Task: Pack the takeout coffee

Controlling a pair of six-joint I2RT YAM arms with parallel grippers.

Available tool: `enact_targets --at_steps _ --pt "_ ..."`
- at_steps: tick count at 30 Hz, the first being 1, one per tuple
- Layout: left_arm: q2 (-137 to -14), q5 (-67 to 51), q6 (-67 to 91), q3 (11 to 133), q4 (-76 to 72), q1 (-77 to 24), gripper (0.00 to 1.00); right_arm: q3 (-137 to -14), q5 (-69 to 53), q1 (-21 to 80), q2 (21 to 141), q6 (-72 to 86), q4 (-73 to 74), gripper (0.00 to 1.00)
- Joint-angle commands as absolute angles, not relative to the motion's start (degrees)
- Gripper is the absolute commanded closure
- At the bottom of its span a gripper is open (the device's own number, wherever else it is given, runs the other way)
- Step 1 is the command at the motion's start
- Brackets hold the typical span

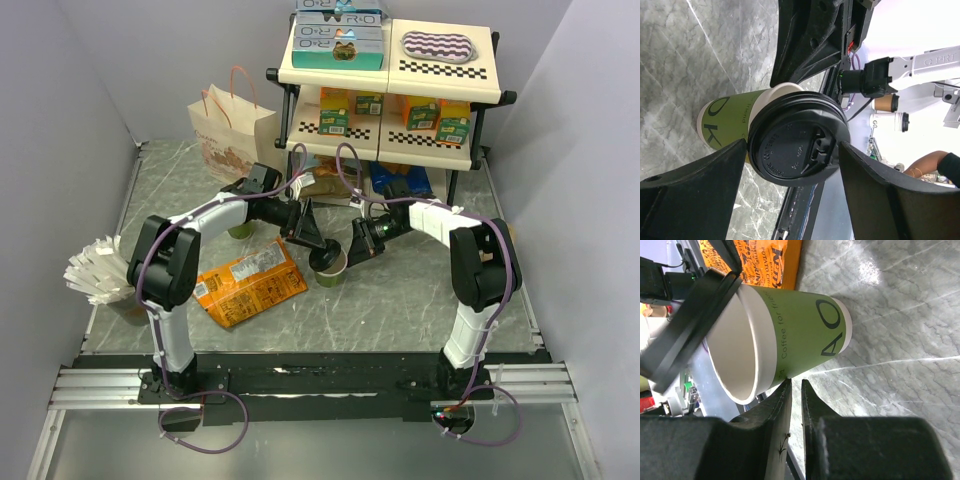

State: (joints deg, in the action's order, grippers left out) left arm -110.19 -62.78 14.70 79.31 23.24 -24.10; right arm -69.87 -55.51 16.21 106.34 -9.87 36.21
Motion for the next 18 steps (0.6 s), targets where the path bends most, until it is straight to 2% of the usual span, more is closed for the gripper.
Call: enact_targets --at_steps 1,13,18 --pt "-106.44 -62.05 13.19 81.74 24.52 -24.43 0.2 -71.37 -55.2 16.52 107.14 -8.61 35.42 0.79" --pt "-104.94 -60.91 12.31 81.91 25.31 -24.43 0.2 -71.81 -54.14 16.52 107.49 -8.0 35.42 0.78" --pt "-103.28 -56.16 5.55 85.33 29.95 -24.35 0.21 -72.16 -53.7 16.52 107.75 -7.91 35.33 0.78"
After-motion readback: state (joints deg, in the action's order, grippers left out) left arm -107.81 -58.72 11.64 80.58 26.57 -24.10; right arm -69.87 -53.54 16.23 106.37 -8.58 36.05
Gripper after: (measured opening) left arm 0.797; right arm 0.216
